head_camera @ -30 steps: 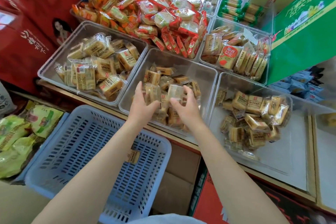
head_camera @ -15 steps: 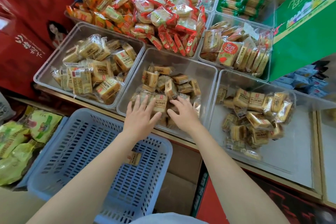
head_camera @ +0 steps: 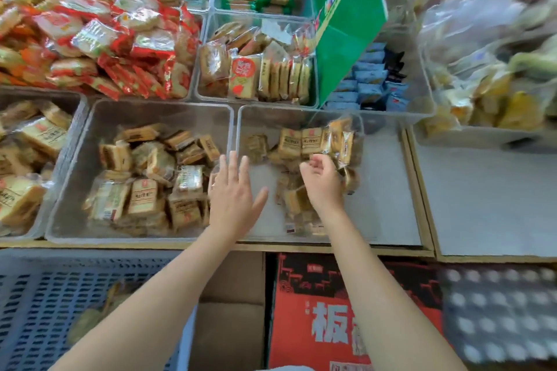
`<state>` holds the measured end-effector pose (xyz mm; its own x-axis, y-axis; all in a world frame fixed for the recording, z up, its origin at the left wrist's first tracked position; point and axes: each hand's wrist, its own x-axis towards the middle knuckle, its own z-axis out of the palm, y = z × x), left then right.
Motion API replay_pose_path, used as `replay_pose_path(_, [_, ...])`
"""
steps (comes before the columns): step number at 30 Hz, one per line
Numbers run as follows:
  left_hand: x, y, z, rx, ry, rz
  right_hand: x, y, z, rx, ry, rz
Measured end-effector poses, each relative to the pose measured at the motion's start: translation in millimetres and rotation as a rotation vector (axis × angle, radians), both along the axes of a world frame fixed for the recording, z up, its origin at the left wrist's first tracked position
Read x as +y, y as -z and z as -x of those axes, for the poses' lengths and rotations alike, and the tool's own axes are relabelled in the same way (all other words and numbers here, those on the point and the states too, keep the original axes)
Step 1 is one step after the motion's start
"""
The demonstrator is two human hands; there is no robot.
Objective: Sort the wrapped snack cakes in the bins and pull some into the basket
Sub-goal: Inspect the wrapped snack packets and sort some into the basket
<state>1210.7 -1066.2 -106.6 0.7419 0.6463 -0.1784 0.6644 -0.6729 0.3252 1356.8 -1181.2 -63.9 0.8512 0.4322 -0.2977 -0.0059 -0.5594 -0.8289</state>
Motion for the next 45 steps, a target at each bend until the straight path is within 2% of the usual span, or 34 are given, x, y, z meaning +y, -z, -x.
replay_pose_path(6, [26, 4, -23, 0.054, 0.07, -0.079, 44, 25, -40, -0.013, -0.125, 0.043])
replay_pose_path(12, [28, 9, -26, -0.014, 0.063, -0.072, 87, 40, -55, -0.111, -0.163, 0.22])
replay_pose_path(16, [30, 10, -26, -0.042, 0.053, -0.048, 100, 47, -59, -0.008, -0.24, 0.249])
replay_pose_path(20, [30, 11, -26, -0.055, 0.044, -0.046, 100, 61, -49, 0.078, -0.291, 0.16])
replay_pose_path(25, [31, 11, -27, -0.091, 0.03, -0.019, 77, 49, -42, 0.076, -0.229, -0.049])
replay_pose_path(27, [31, 11, -25, -0.105, 0.015, -0.013, 57, 35, -38, 0.144, -0.217, -0.145])
replay_pose_path(30, [20, 2, -24, -0.191, 0.104, -0.132, 24, 10, -29, 0.302, -0.235, -0.235])
replay_pose_path(31, [12, -5, -28, -0.258, 0.108, -0.048, 15, 4, -26, 0.347, -0.245, -0.265])
replay_pose_path(32, [3, -15, -32, -0.321, 0.066, 0.137, 6, -2, -24, 0.383, -0.25, -0.295])
replay_pose_path(34, [-15, -34, -44, -0.408, -0.128, 0.633, -9, -9, -22, 0.406, -0.231, -0.328])
replay_pose_path(35, [-23, -40, -50, -0.436, -0.244, 0.84, -15, -10, -22, 0.364, -0.209, -0.31])
replay_pose_path(36, [-28, -42, -55, -0.457, -0.337, 0.958, -21, -10, -24, 0.286, -0.171, -0.274])
replay_pose_path(40, [-37, -39, -57, -0.495, -0.509, 1.075, -40, 3, -49, -0.055, 0.063, -0.145])
replay_pose_path(45, [-49, -39, -56, -0.482, -0.56, 1.081, -33, 33, -69, -0.163, 0.05, 0.029])
